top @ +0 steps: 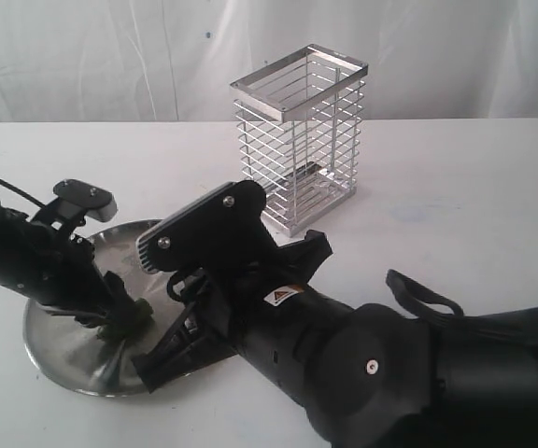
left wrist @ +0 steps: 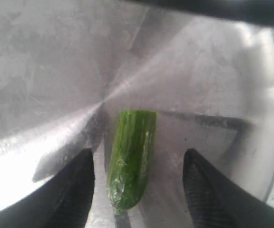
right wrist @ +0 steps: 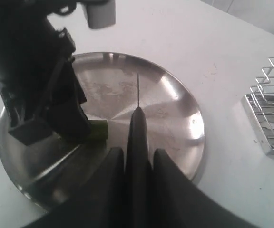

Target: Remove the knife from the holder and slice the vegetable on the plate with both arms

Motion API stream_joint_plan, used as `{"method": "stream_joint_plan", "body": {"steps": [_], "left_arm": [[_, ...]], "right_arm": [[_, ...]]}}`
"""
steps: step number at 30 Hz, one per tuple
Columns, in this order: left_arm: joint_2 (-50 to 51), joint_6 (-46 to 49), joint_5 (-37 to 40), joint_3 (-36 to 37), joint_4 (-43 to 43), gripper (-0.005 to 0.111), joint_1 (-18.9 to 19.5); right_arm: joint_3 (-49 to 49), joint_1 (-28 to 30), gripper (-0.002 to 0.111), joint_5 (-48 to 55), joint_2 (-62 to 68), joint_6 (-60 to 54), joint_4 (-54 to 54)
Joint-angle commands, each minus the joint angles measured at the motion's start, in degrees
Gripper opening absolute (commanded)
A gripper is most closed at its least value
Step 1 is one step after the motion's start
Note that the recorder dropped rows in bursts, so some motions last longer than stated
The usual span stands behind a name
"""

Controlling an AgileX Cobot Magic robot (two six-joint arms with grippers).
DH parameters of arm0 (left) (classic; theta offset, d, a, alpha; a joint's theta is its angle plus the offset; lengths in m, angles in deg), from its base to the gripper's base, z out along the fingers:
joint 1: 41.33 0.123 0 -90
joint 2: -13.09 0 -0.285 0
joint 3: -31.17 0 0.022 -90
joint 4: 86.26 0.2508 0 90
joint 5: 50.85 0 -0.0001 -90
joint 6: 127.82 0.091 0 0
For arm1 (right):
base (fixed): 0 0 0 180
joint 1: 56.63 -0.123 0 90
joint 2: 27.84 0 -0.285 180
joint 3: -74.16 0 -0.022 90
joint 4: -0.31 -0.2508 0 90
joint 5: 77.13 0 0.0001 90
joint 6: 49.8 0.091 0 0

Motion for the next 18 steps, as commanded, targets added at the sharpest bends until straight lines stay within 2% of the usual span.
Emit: {"method": "stream_joint_plan", "body": {"steps": [1, 7, 9, 11, 15, 18], "left_arm": [[-4.9, -6.4, 3.1, -0.9, 8.3, 0.059, 0.0], [-10.8, -24.4, 6.4, -0.9, 29.3, 0.059, 0.1], [-12.4, -31.5, 7.5, -0.9, 35.7, 0.059, 0.4], [-13.5, -35.9, 7.9, -0.9, 37.2, 0.059, 1.1], [-14.2, -39.0, 8.1, -0.9, 36.3, 0.059, 1.9], [-14.2, -39.1, 8.4, -0.9, 33.6, 0.059, 1.9]], "right_arm": [[0.2, 0.6, 0.0, 0.0, -0.6, -4.2, -1.6], [-1.0, 0.6, 0.0, 0.1, 0.0, -4.7, -0.4], [-3.1, 0.3, 0.0, -1.6, 0.0, -1.0, 1.8], [-5.7, -0.3, 0.0, -4.2, 0.0, 5.3, 6.1], [-10.4, -1.8, 0.0, -5.8, 0.0, 21.8, 22.2], [-11.8, -2.7, 0.0, -10.0, 0.4, 27.4, 25.0]]}}
